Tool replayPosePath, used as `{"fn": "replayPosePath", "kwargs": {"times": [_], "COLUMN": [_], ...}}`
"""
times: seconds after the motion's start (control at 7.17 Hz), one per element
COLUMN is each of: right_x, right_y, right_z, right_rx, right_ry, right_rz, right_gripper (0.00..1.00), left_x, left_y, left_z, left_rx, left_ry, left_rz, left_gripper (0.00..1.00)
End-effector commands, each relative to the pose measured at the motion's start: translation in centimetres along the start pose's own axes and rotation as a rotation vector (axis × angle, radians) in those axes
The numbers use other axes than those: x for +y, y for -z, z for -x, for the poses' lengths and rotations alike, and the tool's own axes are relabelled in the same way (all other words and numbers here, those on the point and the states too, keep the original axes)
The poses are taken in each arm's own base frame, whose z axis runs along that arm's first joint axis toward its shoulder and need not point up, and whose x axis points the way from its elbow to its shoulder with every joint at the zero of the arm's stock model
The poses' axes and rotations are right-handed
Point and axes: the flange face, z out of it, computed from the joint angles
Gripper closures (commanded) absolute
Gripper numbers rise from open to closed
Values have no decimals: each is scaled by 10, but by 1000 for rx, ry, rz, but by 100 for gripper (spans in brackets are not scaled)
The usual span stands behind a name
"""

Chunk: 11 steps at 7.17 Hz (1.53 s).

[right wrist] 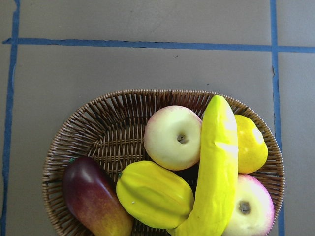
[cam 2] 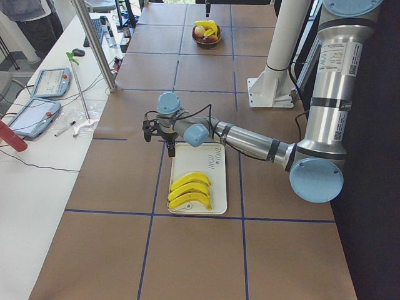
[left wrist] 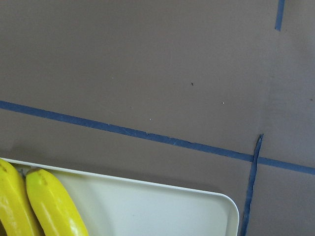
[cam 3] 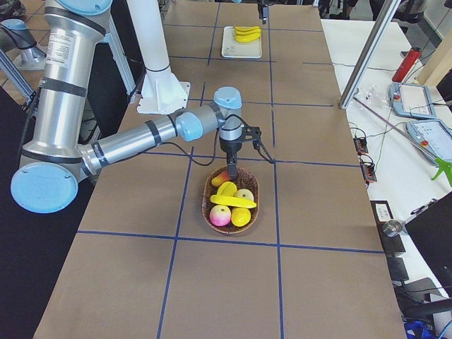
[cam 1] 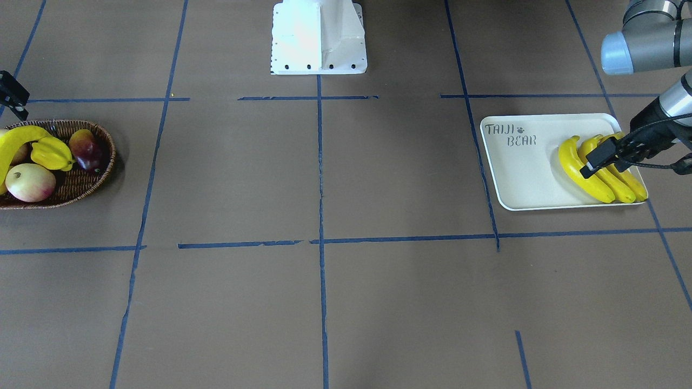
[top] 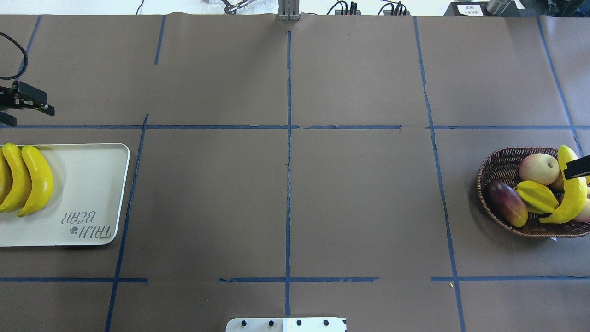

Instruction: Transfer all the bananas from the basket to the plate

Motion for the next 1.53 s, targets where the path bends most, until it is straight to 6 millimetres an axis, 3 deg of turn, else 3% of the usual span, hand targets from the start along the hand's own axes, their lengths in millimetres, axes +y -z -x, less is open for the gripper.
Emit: {"fn": "replayPosePath", "kwargs": {"times": [0.0,0.28,0.42,0.7,0.98,1.12,1.25,1.39], "right_x": [12,12,13,16,17,16,15,14], "right_y": [-36,-64,-71,-105,-110,-109,-110,-111], "right_z": [-35,-50,-46,-41,-42,-40,-39,-35], "right_rx": [-48,-84,-62,-2,10,7,7,6], "right_ry": [-97,-230,-254,-230,-226,-225,-212,-206], "right_rz": [-51,-87,-94,-78,-76,-76,-73,-72], "right_gripper": [0,0,0,0,1,7,25,54], "left_x": [0,1,1,1,1,1,1,1], "left_y": [0,0,0,0,0,0,0,0], "left_z": [0,0,-1,-1,-1,-1,-1,-1], "left_rx": [0,4,6,5,4,5,5,4], "left_ry": [-1,-3,-4,-4,-4,-6,-6,-4], "left_rz": [0,2,3,1,0,-1,-1,0], "left_gripper": [0,0,0,0,0,0,0,0]}}
